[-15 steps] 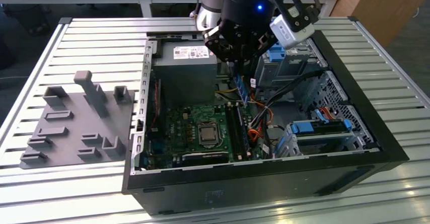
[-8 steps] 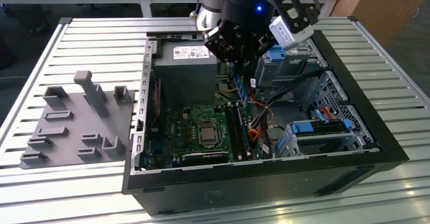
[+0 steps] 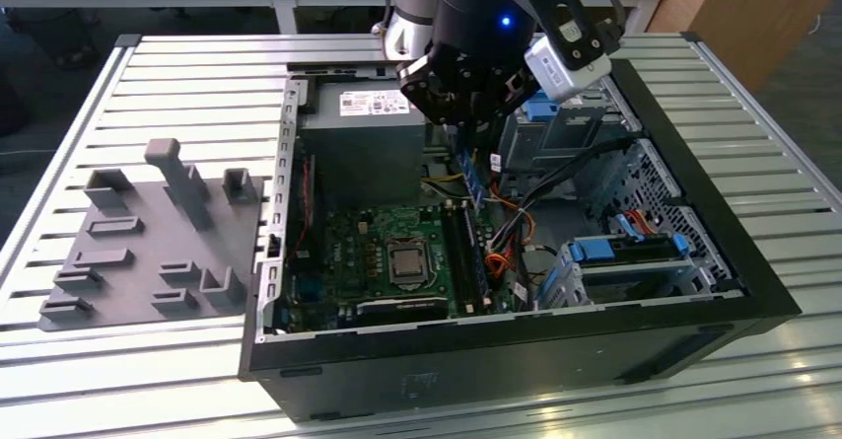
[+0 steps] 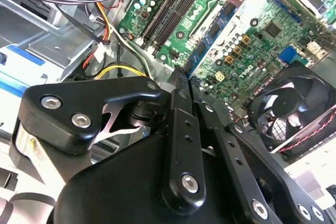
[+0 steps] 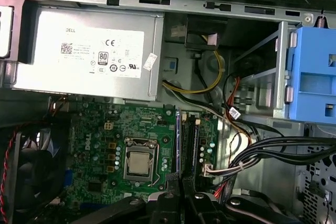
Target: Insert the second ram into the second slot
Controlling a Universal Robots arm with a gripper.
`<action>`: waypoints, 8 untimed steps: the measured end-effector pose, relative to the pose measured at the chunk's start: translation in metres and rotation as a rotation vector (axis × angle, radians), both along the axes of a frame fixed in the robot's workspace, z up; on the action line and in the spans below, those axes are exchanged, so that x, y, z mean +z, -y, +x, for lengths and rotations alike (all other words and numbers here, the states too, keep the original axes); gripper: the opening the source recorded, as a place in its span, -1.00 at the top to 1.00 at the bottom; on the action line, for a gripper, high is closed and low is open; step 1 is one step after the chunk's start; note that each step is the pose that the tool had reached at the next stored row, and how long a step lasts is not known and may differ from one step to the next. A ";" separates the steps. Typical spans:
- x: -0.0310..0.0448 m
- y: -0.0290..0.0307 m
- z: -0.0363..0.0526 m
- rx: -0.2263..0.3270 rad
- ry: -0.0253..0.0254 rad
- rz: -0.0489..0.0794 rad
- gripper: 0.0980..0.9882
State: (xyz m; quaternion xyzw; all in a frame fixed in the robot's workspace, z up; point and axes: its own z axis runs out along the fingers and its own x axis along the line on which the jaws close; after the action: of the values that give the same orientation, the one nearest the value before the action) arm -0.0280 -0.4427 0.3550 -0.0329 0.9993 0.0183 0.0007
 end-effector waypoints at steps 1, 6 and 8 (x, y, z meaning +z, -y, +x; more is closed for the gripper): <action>-0.0002 0.0000 0.0000 -0.002 0.0000 0.000 0.91; -0.0013 0.0000 0.0000 -0.009 0.0000 0.000 0.91; -0.0017 0.0000 0.0000 -0.013 0.0000 0.000 0.91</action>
State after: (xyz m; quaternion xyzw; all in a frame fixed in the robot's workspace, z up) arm -0.0280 -0.4427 0.3533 -0.0266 0.9995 0.0184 0.0009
